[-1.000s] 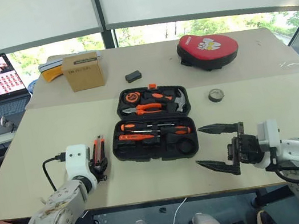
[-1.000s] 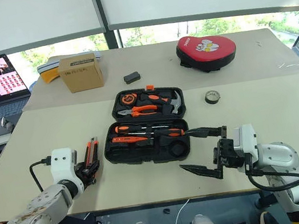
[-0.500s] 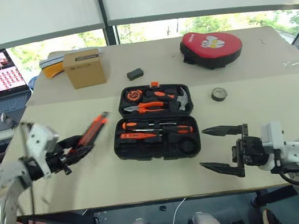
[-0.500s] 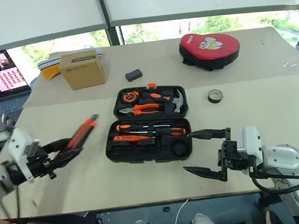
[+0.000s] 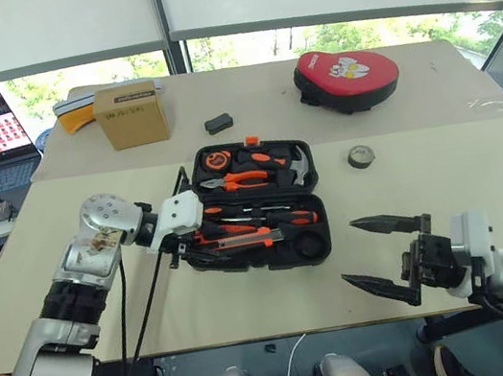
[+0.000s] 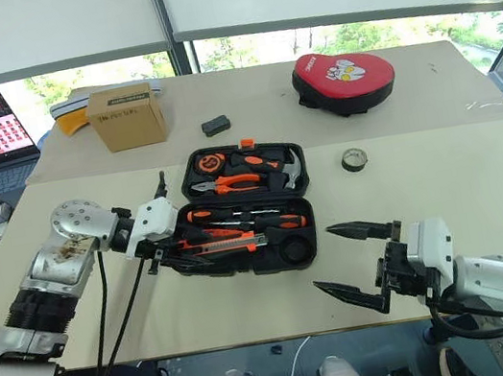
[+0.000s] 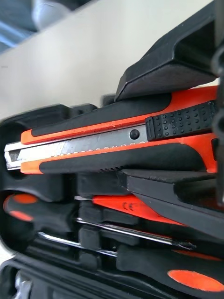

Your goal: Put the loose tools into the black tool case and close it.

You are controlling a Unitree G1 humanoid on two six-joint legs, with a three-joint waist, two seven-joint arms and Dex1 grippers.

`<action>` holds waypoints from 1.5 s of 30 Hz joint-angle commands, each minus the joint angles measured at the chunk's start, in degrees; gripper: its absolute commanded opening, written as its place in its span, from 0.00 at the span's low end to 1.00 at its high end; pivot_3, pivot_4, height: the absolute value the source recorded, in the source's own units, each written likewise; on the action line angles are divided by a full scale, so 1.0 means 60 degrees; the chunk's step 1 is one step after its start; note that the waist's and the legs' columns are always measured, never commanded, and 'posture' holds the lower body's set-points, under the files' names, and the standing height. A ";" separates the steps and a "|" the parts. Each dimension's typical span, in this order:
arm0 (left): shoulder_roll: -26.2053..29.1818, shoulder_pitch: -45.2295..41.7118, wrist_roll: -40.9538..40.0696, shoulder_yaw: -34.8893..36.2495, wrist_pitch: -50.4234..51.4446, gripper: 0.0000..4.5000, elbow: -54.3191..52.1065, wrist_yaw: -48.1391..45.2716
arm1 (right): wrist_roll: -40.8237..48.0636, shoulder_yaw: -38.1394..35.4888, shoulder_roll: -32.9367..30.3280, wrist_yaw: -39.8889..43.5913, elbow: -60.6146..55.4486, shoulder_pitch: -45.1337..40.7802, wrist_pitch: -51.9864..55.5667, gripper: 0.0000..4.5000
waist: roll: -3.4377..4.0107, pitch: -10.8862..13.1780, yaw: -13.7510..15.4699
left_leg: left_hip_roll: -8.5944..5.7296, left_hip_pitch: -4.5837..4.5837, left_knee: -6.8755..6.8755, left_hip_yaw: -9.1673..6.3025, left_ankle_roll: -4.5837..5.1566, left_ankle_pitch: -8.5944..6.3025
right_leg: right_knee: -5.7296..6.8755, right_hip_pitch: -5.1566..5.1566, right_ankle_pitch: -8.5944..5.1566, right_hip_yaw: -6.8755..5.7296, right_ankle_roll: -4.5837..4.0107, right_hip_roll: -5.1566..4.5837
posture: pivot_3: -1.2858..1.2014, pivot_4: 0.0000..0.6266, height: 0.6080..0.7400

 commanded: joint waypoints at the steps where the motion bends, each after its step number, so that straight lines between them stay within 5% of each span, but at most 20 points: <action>1: -0.0285 -0.0608 0.0477 -0.0168 -0.0832 0.38 0.0730 -0.0164 | 0.0001 -0.0353 0.0051 -0.0314 -0.0503 0.0097 -0.0140 1.00 | 0.0000 0.0000 0.0007 | 0.0000 -0.0001 0.0009 0.0002 0.0000 0.0000 | 0.0001 0.0003 0.0002 0.0002 0.0003 -0.0002 | 0.52 0.24 1.00; 22: -0.1357 -0.1220 0.1366 -0.0523 -0.1775 0.38 0.2661 -0.0341 | -0.0228 -0.0127 0.0189 -0.0765 -0.0786 0.0452 -0.0123 1.00 | -0.0002 0.0001 0.0062 | -0.0003 -0.0012 0.0065 -0.0022 0.0001 -0.0001 | 0.0021 0.0022 0.0004 -0.0001 0.0011 -0.0003 | 0.52 0.24 1.00; 29: -0.1851 -0.1345 0.0158 0.0689 -0.1852 0.99 0.2912 -0.0109 | -0.0257 -0.0233 0.0208 -0.0887 -0.0687 0.0458 -0.0190 1.00 | -0.0003 0.0001 0.0048 | -0.0002 -0.0015 0.0067 -0.0034 0.0003 -0.0002 | 0.0024 0.0019 0.0003 -0.0001 0.0013 -0.0002 | 0.52 0.24 1.00; 36: -0.1490 -0.1524 -0.0847 0.1860 -0.1131 0.99 0.3268 -0.0678 | -0.0226 -0.0420 0.0390 -0.1198 -0.0576 0.0496 -0.0227 1.00 | -0.0003 0.0002 -0.0061 | 0.0004 -0.0020 0.0074 -0.0040 0.0003 -0.0002 | 0.0036 0.0007 0.0003 -0.0002 0.0013 0.0010 | 0.52 0.24 1.00; 40: -0.1393 -0.1239 -0.0639 0.1875 -0.1265 0.75 0.3260 -0.0516 | -0.0124 -0.0308 0.0470 -0.1400 -0.0741 0.0212 -0.0019 1.00 | -0.0003 0.0002 -0.0030 | 0.0001 -0.0019 0.0076 -0.0039 0.0003 -0.0002 | 0.0037 0.0011 0.0003 -0.0001 0.0013 0.0005 | 0.52 0.24 1.00; 45: -0.1511 -0.0669 -0.0322 0.1605 -0.1562 0.32 0.2916 -0.0304 | -0.0103 -0.0383 0.0432 -0.1366 -0.0794 0.0491 -0.0060 1.00 | -0.0003 0.0002 0.0018 | -0.0001 -0.0022 0.0079 -0.0035 0.0003 -0.0002 | 0.0035 0.0014 0.0003 -0.0002 0.0014 0.0001 | 0.52 0.24 1.00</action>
